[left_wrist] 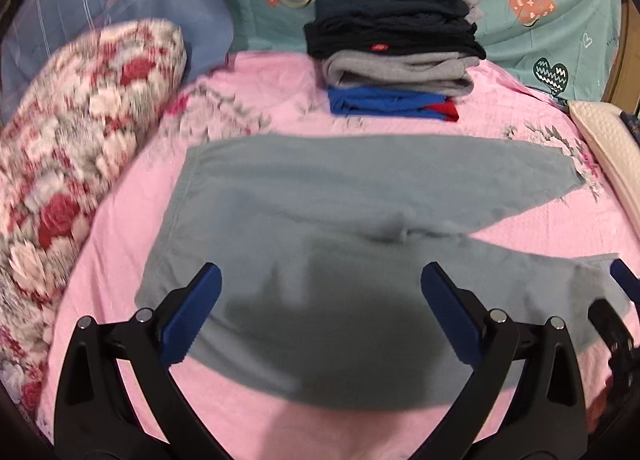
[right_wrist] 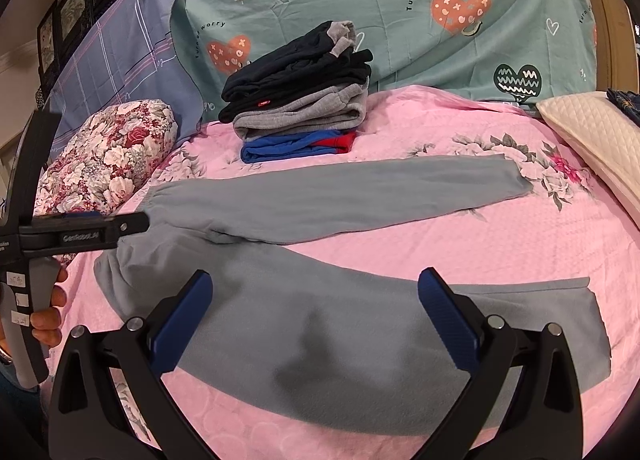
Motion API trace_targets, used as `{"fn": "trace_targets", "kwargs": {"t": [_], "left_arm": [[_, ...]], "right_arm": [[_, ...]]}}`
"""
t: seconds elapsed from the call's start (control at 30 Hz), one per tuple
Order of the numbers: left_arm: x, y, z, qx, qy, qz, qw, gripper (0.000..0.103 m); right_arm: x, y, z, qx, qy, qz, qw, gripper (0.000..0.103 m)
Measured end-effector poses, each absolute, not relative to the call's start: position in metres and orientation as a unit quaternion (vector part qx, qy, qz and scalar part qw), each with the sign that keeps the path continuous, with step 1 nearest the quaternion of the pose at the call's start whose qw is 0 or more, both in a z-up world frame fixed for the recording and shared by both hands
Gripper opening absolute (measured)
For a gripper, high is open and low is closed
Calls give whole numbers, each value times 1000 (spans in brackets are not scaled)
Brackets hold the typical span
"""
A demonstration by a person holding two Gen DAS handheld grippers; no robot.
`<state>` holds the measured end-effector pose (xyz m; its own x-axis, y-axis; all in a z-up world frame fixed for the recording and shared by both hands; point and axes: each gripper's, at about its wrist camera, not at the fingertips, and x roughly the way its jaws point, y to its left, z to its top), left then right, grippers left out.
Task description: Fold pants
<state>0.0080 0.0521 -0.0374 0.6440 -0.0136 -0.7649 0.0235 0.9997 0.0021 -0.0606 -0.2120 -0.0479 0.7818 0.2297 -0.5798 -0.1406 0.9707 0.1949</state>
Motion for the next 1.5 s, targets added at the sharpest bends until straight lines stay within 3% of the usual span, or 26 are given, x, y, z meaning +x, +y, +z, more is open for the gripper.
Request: {"fn": "trace_targets", "kwargs": {"t": [0.17,0.27,0.4,0.7,1.13,1.23,1.33,1.4,1.5], "left_arm": [[1,129,-58,-162,503,-67,846,101],[-7,184,-74,-300,502,-76,807,101],[-14,230,-96,-411,490,-65,766,101],[6,243,-117,-418,496,-37,760,101],[15,250,-123,-418,453,-67,785,96],[12,252,-123,-408,449,-69,792,87],[11,253,-124,-396,450,-72,797,67],[12,252,-127,-385,454,-71,800,46],[15,247,-128,-371,457,-74,805,34]], "right_arm": [[-61,-210,-46,78,318,108,939,102],[-61,-208,-46,76,318,112,938,102],[-60,-208,-46,84,322,124,935,102],[-64,-242,-43,156,357,134,911,102],[-122,-430,-54,365,420,-26,830,102],[-137,-460,-68,395,433,-61,808,102],[-142,-472,-77,396,441,-73,802,102],[-138,-471,-79,386,447,-69,804,100],[-121,-461,-79,353,454,-52,817,95]]}}
